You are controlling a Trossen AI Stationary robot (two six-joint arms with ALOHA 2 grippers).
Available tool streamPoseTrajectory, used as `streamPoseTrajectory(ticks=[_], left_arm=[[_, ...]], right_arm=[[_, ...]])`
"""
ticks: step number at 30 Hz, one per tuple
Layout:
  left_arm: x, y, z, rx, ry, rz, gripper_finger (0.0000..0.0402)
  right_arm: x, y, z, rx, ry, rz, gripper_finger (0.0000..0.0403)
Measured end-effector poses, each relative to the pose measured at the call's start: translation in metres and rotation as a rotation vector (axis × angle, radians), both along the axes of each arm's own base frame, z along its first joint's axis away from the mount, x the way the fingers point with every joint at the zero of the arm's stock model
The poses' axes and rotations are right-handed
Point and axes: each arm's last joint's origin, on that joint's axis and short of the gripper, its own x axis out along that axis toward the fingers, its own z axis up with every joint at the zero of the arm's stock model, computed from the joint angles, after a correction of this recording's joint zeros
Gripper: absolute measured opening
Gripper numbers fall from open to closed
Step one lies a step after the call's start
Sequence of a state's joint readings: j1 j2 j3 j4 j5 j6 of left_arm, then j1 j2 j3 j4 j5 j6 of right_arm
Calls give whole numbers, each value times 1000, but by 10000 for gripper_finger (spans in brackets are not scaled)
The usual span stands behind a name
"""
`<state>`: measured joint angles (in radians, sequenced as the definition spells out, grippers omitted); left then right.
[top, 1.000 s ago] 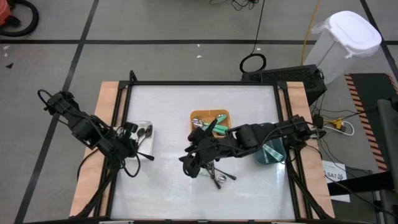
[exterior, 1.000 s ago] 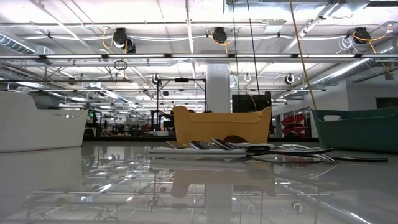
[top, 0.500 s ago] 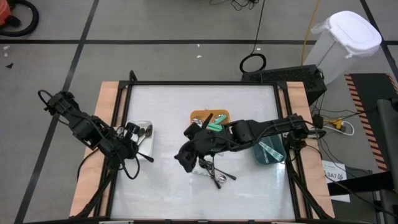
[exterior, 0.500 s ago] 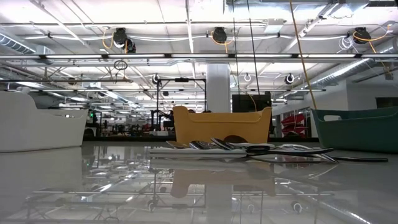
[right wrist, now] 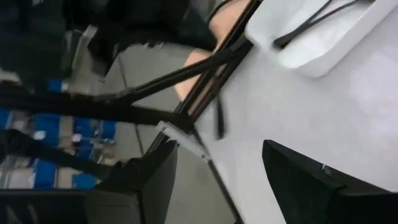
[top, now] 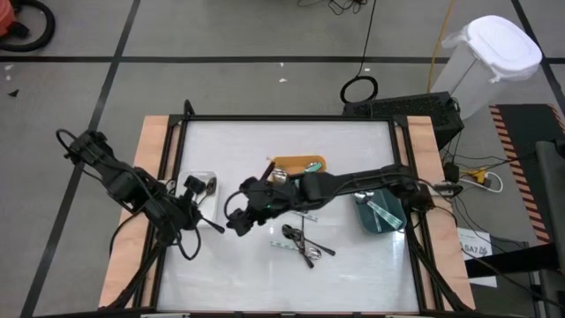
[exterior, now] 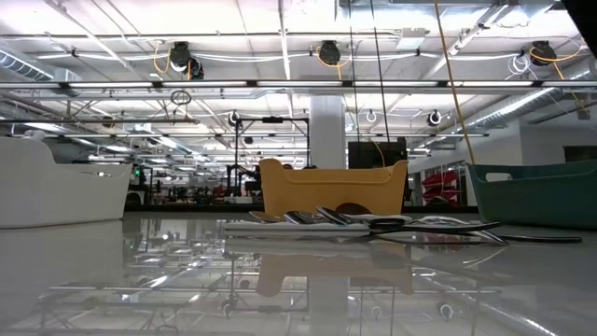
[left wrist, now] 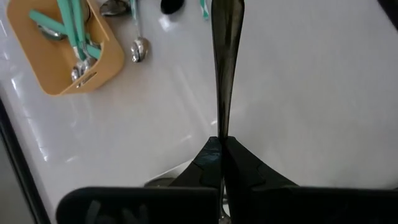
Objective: Sort silverware by color (type)
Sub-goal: Put the black spoon into the white bin
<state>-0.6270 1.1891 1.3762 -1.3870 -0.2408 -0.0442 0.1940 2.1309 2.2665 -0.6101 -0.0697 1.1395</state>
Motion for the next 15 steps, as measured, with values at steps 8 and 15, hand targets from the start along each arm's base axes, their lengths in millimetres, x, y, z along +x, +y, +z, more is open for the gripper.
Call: streamPoseTrajectory(ticks=[8, 15], left_arm=[[5, -3, -4, 31, 16, -32, 1], [5, -3, -4, 48, 3, -30, 1]], right_arm=[[24, 7, -26, 70, -36, 21, 219], [31, 9, -37, 87, -35, 30, 199]])
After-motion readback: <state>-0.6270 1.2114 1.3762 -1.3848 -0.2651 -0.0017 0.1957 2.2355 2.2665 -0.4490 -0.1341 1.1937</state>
